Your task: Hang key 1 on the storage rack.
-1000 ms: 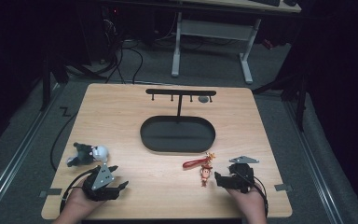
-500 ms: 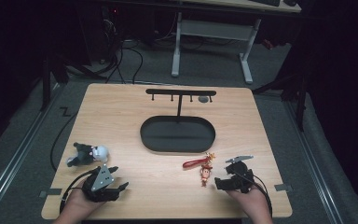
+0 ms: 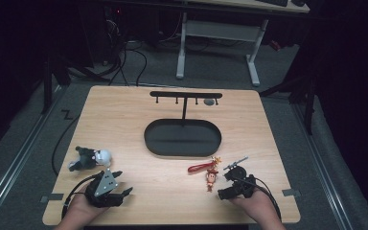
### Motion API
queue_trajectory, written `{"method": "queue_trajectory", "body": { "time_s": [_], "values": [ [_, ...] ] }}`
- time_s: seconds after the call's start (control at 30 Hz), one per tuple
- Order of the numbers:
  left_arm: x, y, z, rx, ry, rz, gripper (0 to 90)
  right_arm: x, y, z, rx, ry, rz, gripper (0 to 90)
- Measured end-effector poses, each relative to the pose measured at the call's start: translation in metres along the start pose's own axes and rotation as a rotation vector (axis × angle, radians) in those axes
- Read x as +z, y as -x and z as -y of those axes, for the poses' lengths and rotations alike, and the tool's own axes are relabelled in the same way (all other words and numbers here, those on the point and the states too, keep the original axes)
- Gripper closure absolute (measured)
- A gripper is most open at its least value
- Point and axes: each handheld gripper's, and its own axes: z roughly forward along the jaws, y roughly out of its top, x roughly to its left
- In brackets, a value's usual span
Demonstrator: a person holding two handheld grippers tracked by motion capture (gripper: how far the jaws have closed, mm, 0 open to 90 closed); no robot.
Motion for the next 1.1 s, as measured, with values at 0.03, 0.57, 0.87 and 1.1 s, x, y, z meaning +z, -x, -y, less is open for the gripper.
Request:
{"method": "queue_trajectory", "body": {
  "time_s": [0.03,0.57,0.87,1.1],
  "values": [
    [0.0,0.0,0.0,0.001,0.0,0.0,31.3,0.0,-0.001,0.0,-0.006,-0.009,-0.006,15.2],
    [0.001,0.001,0.0,0.004,-0.001,0.006,31.3,-0.008,-0.018,-0.021,-0.023,-0.068,-0.023,18.4],
    [0.0,0.002,-0.001,0.011,-0.003,0.011,31.4,0.001,-0.027,-0.046,0.059,-0.066,-0.045,27.6],
    [0.0,0.002,0.0,0.012,-0.002,0.012,31.5,0.013,-0.029,-0.06,0.09,-0.093,-0.026,34.5]
  ]
}}
